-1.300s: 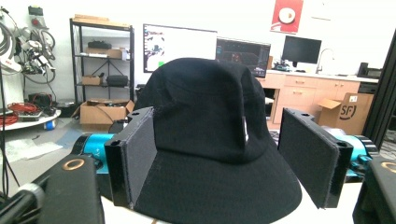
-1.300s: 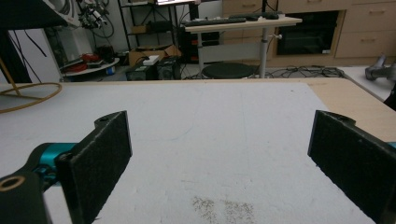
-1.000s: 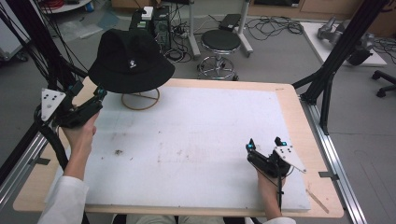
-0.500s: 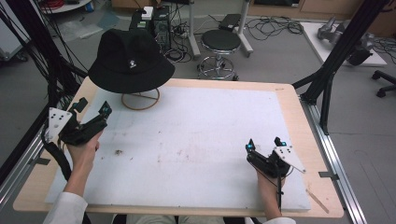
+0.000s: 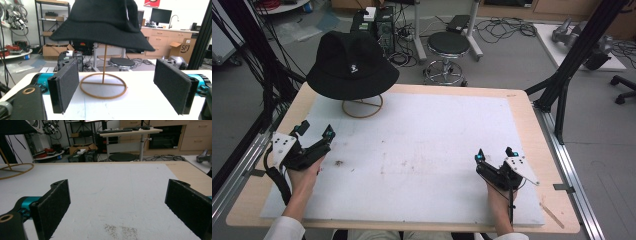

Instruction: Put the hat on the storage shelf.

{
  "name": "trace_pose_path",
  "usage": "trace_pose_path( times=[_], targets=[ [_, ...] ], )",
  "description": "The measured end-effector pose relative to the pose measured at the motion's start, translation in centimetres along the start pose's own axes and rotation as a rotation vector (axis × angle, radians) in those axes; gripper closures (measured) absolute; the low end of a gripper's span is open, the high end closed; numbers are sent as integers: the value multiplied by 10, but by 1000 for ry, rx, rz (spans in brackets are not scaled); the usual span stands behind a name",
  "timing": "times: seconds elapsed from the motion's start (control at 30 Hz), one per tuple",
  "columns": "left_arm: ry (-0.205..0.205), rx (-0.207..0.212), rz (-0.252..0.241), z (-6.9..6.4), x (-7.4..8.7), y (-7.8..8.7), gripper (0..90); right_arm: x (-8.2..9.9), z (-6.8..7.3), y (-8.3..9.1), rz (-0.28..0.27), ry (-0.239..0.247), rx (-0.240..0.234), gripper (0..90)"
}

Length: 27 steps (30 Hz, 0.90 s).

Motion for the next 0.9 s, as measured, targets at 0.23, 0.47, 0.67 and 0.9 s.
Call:
trace_pose_path(
  times=[0.23,0.47,0.67,0.9],
  targets=[
    [21,-19,30,2,21,8,215,0,1,0,0,5,-2,52],
    [26,-32,34,3,28,13,215,1,1,0,1,4,0,52],
    [40,-48,36,7,33,17,215,1,1,0,5,0,0,52],
    [60,-45,20,7,33,21,225,1,1,0,9,1,-4,52]
  ],
)
Point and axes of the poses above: each handheld gripper's, and its own axes: y roughly backward along the jaws, x roughly out of its underside, z roughly to its left, the point moved 2 cm from there along -y, roughly forward along the jaws, and after that the axes turned 9 degrees about -y, right-handed, at the moved point
